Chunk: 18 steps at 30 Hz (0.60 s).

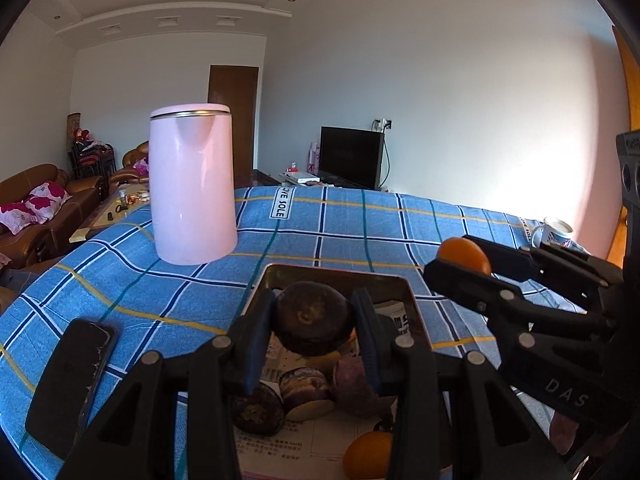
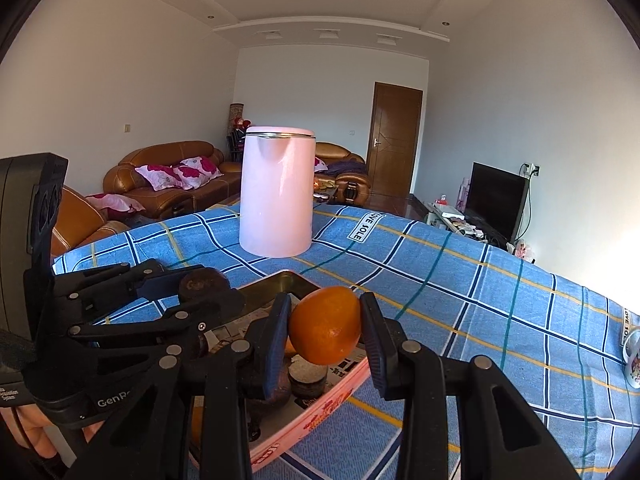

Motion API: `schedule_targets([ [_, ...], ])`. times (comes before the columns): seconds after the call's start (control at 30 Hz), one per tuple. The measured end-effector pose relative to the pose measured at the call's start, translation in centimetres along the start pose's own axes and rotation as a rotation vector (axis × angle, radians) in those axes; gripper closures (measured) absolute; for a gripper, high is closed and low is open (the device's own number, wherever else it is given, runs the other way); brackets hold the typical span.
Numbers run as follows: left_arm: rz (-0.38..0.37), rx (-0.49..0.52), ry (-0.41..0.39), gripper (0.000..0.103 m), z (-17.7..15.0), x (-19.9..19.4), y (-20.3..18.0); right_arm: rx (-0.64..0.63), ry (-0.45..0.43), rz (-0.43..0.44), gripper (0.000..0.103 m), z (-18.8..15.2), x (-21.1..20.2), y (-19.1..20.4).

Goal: Organize fruits
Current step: 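Carry the brown fruit and orange over the tin box with both tools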

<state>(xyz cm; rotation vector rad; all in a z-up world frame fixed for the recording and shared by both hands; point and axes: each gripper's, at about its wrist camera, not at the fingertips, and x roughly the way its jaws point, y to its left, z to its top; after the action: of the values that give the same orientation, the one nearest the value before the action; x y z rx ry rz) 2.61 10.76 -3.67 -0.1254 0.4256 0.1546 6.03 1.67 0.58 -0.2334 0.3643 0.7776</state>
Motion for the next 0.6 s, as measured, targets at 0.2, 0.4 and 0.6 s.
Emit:
schedule_targets([
  [0.2, 0.002, -0.014, 0.033, 0.062, -0.2, 0.6, 1.1, 0.003, 0.031, 0.017, 0.066, 0.1, 1.5, 0.7],
  [0.4, -0.004, -0.019, 0.063, 0.062, -0.6, 1.1, 1.7, 0.037, 0.078, 0.044, 0.066, 0.0, 3.4, 0.8],
  [0.6, -0.010, -0.026, 0.092, 0.062, -0.8, 1.7, 2.2, 0.065, 0.133, 0.062, 0.066, -0.2, 5.3, 0.9],
])
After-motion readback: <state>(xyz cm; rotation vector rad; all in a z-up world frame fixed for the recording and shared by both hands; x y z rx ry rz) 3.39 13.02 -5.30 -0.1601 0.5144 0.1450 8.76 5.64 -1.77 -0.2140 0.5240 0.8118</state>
